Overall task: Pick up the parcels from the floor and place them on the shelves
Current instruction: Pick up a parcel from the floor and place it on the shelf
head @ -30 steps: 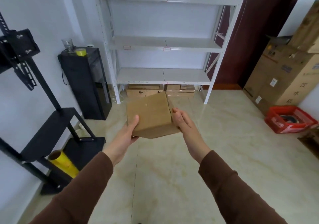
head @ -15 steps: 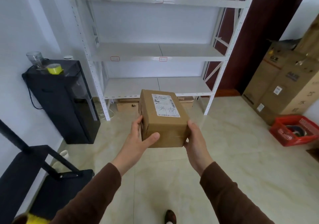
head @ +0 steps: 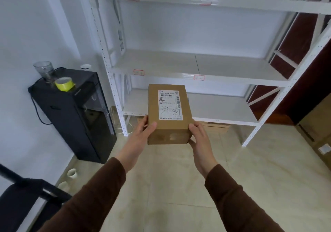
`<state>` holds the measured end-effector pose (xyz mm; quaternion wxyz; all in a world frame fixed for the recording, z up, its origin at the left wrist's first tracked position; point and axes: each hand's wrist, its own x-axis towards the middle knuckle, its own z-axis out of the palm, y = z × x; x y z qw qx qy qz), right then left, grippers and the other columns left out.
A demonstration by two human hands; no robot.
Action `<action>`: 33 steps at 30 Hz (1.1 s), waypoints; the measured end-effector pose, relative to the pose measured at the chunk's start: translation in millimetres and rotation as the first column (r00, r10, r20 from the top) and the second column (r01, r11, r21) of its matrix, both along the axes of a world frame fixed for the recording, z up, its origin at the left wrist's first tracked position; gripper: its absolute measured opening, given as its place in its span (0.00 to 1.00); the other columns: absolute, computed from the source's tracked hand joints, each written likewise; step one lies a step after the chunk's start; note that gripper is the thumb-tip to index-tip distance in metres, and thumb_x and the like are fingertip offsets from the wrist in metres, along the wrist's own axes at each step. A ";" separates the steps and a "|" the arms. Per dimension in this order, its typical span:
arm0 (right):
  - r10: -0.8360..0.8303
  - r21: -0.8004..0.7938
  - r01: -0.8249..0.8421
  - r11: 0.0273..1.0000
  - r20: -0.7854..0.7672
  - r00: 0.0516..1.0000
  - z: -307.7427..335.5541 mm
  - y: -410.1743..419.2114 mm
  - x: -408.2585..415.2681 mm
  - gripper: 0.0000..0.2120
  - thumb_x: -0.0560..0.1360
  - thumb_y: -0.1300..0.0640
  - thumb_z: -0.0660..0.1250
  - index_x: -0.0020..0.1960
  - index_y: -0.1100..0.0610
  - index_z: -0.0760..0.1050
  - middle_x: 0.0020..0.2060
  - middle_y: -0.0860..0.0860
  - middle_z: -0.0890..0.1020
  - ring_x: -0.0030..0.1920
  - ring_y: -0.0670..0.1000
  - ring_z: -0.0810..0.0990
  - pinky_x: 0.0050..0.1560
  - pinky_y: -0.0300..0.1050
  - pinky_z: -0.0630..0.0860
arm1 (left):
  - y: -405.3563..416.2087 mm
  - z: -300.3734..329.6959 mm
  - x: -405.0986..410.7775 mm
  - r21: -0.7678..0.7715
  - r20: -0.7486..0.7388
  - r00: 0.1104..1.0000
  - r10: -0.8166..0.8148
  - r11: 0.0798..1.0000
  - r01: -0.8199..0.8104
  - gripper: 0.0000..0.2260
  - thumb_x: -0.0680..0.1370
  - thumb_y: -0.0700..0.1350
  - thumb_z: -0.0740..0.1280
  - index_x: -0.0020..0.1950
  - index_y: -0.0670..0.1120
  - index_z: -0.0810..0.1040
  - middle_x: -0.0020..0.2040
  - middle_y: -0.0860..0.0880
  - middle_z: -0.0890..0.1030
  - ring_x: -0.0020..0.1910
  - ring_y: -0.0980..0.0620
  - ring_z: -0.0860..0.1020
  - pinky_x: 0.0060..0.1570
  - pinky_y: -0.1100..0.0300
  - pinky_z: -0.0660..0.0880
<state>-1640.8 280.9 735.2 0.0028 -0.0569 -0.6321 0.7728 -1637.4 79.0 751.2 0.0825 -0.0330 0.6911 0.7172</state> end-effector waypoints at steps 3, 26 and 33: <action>0.032 -0.001 -0.032 0.999 0.022 0.999 -8.5 -25.9 -72.4 0.17 0.83 0.53 0.62 0.69 0.54 0.77 0.58 0.47 0.84 0.49 0.39 0.82 0.58 0.45 0.76 | -26.0 -9.6 -67.3 0.004 -0.025 0.999 0.028 1.000 -0.027 0.20 0.81 0.61 0.64 0.72 0.69 0.68 0.70 0.60 0.76 0.66 0.63 0.76 0.66 0.64 0.71; -0.037 0.007 0.037 0.999 0.095 0.995 -10.7 -125.2 -528.2 0.16 0.83 0.52 0.64 0.69 0.56 0.73 0.60 0.50 0.82 0.59 0.49 0.79 0.63 0.48 0.75 | -124.0 -32.7 -534.0 0.030 0.020 0.998 0.065 0.997 -0.066 0.19 0.83 0.56 0.64 0.72 0.52 0.71 0.65 0.55 0.81 0.64 0.57 0.79 0.65 0.60 0.71; 0.073 -0.021 -0.071 0.997 0.120 0.990 -7.6 -124.4 -660.5 0.16 0.83 0.54 0.65 0.69 0.56 0.76 0.61 0.51 0.83 0.58 0.48 0.81 0.53 0.42 0.77 | -128.9 -25.4 -655.5 -0.057 0.026 0.983 0.181 0.982 -0.179 0.20 0.83 0.56 0.63 0.74 0.51 0.73 0.65 0.52 0.82 0.66 0.51 0.78 0.70 0.52 0.71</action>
